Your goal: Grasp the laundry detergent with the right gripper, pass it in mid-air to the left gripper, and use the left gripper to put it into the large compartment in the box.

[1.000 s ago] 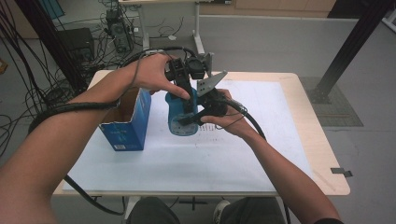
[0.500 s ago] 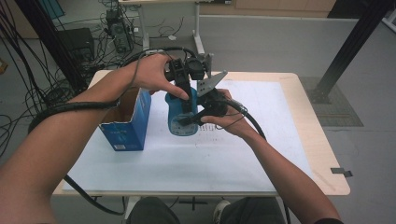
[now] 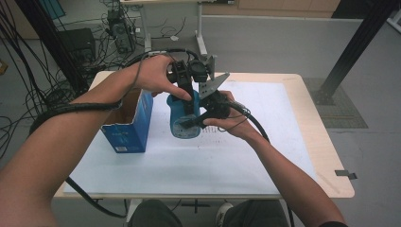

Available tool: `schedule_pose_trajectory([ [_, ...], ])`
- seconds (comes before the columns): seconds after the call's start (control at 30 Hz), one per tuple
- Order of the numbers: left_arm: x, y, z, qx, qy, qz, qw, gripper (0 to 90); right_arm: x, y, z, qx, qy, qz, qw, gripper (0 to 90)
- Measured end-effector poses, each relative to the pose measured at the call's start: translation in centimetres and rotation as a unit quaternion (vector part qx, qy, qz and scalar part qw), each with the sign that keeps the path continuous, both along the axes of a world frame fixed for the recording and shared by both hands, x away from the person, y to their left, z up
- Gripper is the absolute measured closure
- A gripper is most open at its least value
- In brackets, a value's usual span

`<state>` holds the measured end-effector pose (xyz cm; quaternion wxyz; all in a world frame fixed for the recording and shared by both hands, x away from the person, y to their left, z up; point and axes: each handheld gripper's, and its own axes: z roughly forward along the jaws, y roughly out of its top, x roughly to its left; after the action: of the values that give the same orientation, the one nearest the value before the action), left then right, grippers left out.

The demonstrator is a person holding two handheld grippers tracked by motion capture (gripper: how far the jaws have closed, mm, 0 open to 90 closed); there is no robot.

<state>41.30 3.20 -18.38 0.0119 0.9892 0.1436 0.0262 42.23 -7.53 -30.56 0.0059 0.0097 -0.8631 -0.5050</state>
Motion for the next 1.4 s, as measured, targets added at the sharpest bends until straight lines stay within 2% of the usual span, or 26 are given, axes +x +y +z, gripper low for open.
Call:
schedule_pose_trajectory([
  [0.53, 0.0, 0.0, -0.4, 0.007, 0.007, -0.003, 0.9999, 34.5, 0.1, 0.1, -0.3, -0.003, -0.002, 0.005, 1.0000, 42.4],
  [0.67, 0.0, 0.1, -0.6, 0.011, 0.011, -0.003, 0.9999, 34.7, 0.0, 0.2, -0.5, -0.005, 0.005, 0.006, 1.0000, 42.2],
  [0.73, 0.0, 0.1, -0.7, 0.009, 0.009, -0.003, 0.9999, 34.8, 0.1, 0.3, -0.7, -0.003, 0.002, 0.009, 1.0000, 42.0],
  [0.8, 0.0, 0.2, -0.7, 0.007, 0.009, -0.002, 0.9999, 34.9, 0.0, 0.3, -0.7, -0.008, 0.009, 0.004, 0.9999, 41.9],
  [0.87, 0.0, 0.3, -0.7, 0.007, 0.009, -0.001, 0.9999, 34.9, 0.2, 0.4, -0.7, -0.003, 0.004, 0.010, 0.9999, 41.9],
  [0.93, 0.0, 0.3, -0.7, 0.005, 0.009, 0.000, 0.9999, 34.9, 0.0, 0.3, -0.7, -0.005, 0.013, 0.008, 0.9999, 41.8],
  [1.2, 0.0, 0.3, -1.0, 0.004, 0.012, -0.001, 0.9999, 35.1, 0.1, 0.3, -0.9, -0.011, 0.022, 0.013, 0.9996, 41.2],
  [1.37, 0.0, 0.3, -0.9, 0.005, 0.011, 0.000, 0.9999, 35.1, 0.2, 0.3, -1.0, -0.005, 0.024, 0.013, 0.9996, 40.7],
  [1.4, 0.0, 0.3, -0.9, 0.006, 0.011, 0.000, 0.9999, 35.2, 0.1, 0.3, -1.0, -0.004, 0.032, 0.012, 0.9994, 40.6],
])
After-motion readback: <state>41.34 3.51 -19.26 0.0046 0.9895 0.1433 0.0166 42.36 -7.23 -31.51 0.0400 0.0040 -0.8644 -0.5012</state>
